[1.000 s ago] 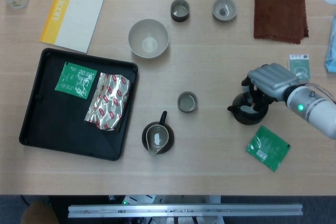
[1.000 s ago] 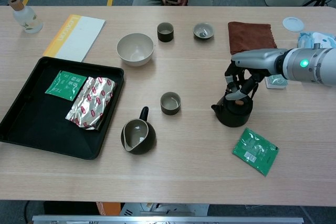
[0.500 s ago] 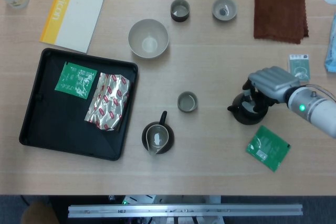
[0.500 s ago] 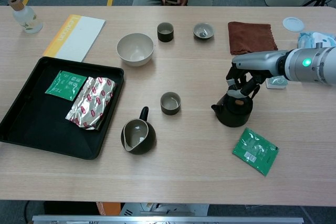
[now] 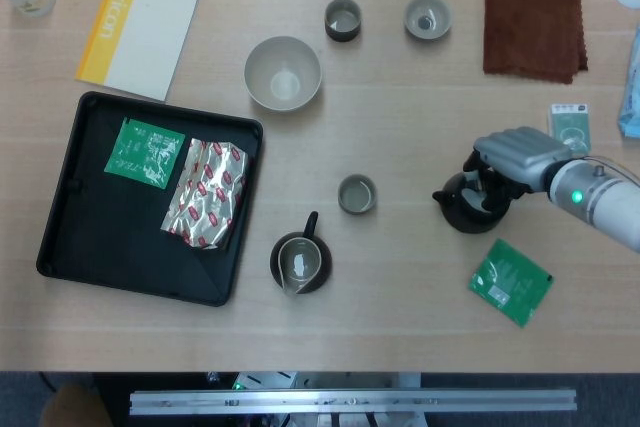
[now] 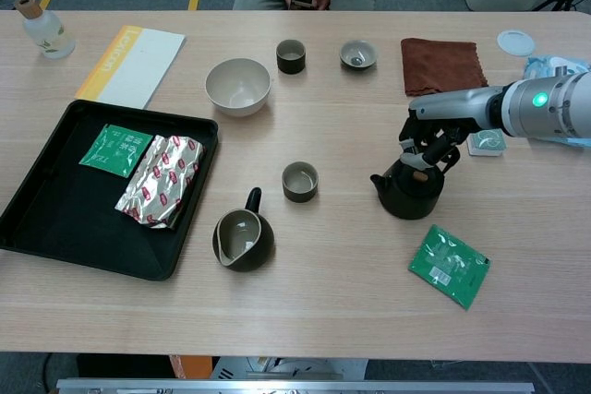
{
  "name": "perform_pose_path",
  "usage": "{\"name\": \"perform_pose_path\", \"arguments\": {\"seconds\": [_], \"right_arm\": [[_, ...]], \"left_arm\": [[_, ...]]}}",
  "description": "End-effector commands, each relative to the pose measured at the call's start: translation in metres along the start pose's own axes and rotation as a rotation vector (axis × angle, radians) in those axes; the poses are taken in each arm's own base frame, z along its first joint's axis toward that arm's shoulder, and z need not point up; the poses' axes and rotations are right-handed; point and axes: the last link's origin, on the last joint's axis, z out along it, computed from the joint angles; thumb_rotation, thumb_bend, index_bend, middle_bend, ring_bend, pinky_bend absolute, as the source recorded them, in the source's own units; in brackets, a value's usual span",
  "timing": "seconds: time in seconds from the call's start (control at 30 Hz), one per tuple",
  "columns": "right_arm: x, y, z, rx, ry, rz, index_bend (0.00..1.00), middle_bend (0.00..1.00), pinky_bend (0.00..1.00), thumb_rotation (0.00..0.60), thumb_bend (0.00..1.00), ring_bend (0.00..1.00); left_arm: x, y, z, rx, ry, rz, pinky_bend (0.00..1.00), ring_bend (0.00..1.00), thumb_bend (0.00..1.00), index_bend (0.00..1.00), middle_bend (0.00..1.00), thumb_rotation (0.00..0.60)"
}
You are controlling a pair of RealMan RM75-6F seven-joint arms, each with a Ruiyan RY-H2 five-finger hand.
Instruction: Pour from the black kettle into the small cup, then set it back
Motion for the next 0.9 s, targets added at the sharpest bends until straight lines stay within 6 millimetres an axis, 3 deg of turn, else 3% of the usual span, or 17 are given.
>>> {"name": "perform_pose_path", "arguments": {"seconds": [0.03,0.43,0.7,0.9], "right_arm": [[0.001,0.001,0.001,-0.003,-0.006,0.007,0.66,0.66,0.22,0.412,0.57,0.65],[0.007,0.004,0.006,-0.006,0.007,0.057,0.76,0.77,0.23,0.409,0.57,0.77],[0.014,0.007,0.006,0.000,0.031,0.102,0.80,0.81,0.23,0.299,0.51,0.80],[0.017,0.008,0.005,0.010,0.051,0.106,0.81,0.81,0.23,0.295,0.51,0.81]], "left_arm": [[0.000,0.000,0.000,0.001,0.000,0.000,0.17,0.19,0.43,0.14,0.24,0.600],[0.001,-0.002,0.000,0.004,-0.001,0.002,0.17,0.19,0.43,0.14,0.24,0.600],[0.000,-0.004,0.000,0.010,-0.003,0.003,0.17,0.19,0.43,0.14,0.24,0.600],[0.000,-0.004,-0.001,0.011,-0.005,0.006,0.17,0.19,0.43,0.14,0.24,0.600]]}}
